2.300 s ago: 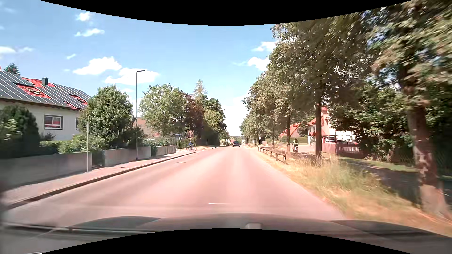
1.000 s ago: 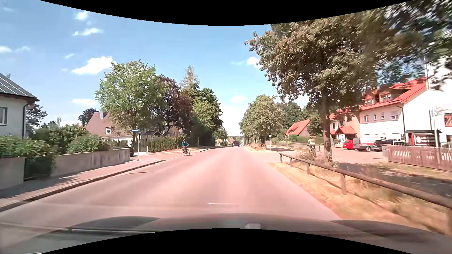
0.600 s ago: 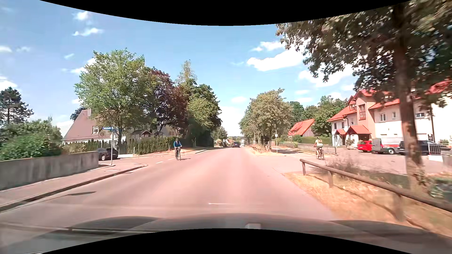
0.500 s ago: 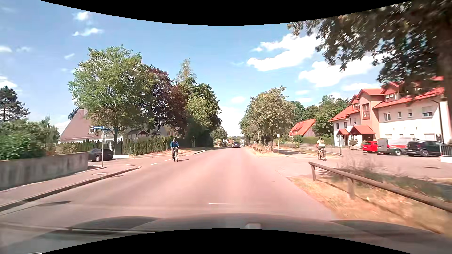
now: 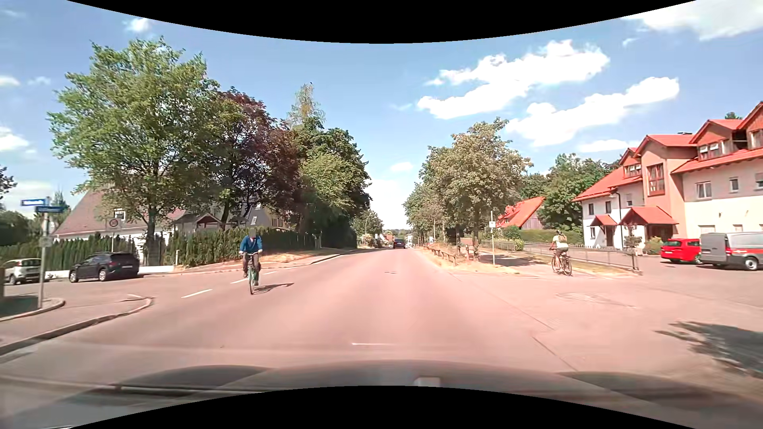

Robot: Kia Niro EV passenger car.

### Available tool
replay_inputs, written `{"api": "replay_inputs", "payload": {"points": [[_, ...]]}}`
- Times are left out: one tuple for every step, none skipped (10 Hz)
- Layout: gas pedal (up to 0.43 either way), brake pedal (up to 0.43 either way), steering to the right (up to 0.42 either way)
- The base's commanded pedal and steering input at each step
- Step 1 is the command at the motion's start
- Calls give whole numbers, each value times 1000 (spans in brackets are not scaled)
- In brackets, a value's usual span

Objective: Follow the waypoints while adhering to traffic rules and regulations

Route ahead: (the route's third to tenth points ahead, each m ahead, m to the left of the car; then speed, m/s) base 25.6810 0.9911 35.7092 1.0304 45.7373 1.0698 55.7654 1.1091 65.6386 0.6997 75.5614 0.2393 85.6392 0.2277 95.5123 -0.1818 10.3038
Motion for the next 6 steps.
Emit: {"api": "replay_inputs", "payload": {"points": [[130,0,-1],[130,0,-1],[130,0,-1],[130,0,-1],[130,0,-1],[130,0,-1]]}}
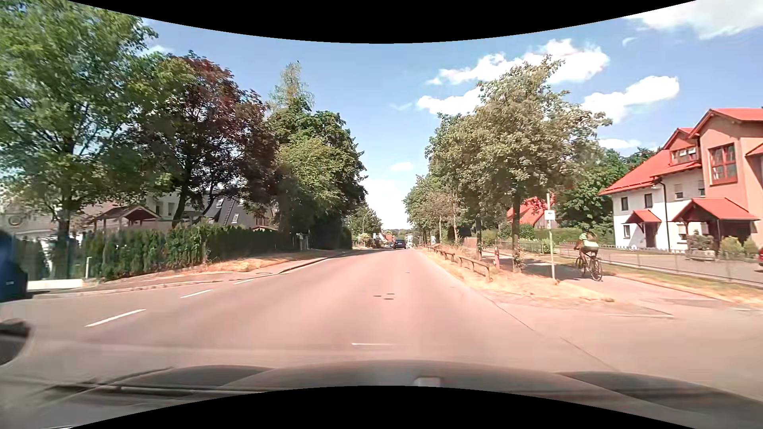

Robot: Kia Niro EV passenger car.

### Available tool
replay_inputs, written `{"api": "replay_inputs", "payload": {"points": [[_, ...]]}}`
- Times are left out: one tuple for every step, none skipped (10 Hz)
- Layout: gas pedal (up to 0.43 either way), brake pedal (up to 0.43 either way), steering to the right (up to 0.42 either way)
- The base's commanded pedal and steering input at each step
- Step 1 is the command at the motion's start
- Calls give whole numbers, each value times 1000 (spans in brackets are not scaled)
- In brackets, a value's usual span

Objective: Follow the waypoints while adhering to traffic rules and regulations

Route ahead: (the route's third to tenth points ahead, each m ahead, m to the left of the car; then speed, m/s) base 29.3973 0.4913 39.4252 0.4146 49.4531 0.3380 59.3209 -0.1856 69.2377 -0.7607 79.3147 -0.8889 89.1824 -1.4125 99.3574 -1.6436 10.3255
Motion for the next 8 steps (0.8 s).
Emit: {"api": "replay_inputs", "payload": {"points": [[130,0,-1],[130,0,-1],[130,0,-1],[130,0,-1],[130,0,-1],[130,0,-1],[130,0,-1],[130,0,-1]]}}
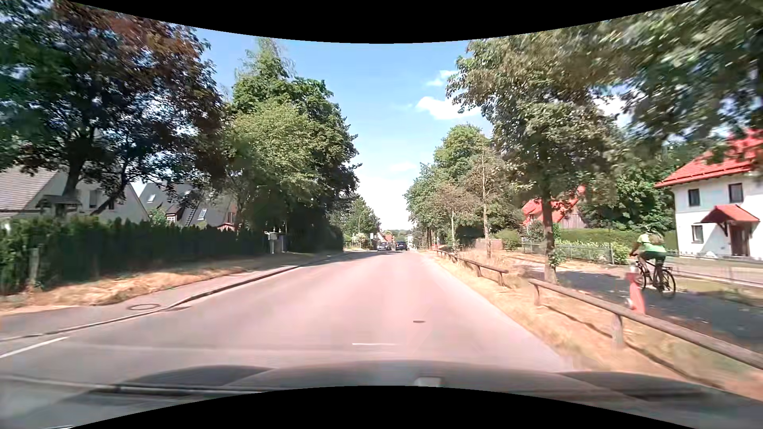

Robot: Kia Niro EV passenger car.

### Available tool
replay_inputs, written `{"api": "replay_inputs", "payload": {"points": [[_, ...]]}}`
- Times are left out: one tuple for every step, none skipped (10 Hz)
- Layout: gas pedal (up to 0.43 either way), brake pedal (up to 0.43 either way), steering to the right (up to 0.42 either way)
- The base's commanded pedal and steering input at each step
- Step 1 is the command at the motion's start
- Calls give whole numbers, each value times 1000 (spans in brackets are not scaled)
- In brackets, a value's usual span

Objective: Follow the waypoints while adhering to traffic rules and regulations

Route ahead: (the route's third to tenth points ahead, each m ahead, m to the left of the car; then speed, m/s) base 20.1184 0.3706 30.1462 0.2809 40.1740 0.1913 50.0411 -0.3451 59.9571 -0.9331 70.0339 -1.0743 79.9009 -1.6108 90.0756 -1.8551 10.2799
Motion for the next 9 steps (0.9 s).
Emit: {"api": "replay_inputs", "payload": {"points": [[138,0,-1],[138,0,0],[138,0,0],[138,0,0],[138,0,0],[138,0,0],[150,0,1],[150,0,1],[157,0,1]]}}
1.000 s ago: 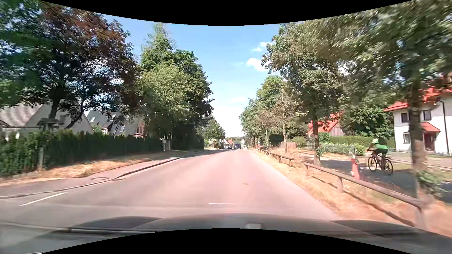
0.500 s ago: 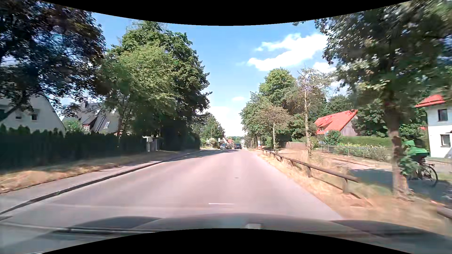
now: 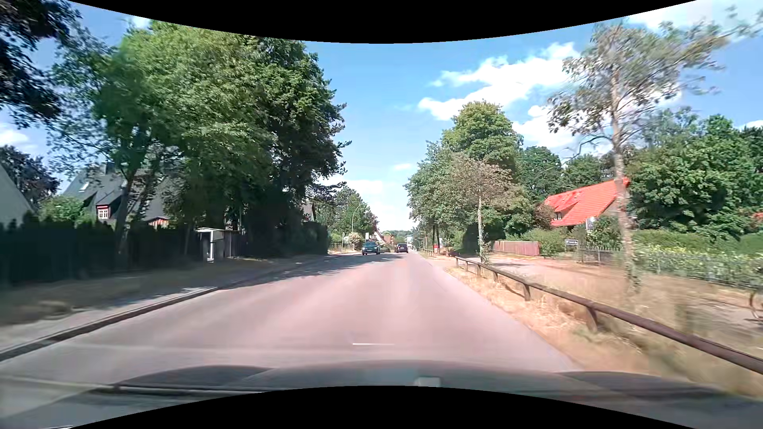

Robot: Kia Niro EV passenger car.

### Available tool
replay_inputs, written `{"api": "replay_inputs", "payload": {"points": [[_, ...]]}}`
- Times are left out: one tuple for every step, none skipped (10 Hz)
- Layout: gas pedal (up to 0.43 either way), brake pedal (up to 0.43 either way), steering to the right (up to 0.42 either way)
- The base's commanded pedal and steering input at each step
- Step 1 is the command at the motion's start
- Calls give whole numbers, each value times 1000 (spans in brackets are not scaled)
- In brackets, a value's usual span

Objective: Follow the waypoints while adhering to traffic rules and regulations

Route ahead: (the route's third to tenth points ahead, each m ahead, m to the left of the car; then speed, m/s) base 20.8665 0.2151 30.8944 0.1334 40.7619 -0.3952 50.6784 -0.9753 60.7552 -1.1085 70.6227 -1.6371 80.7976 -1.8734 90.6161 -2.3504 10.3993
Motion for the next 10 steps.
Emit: {"api": "replay_inputs", "payload": {"points": [[169,0,1],[177,0,1],[177,0,1],[177,0,1],[177,0,1],[177,0,1],[177,0,0],[177,0,1],[169,0,0],[169,0,1]]}}
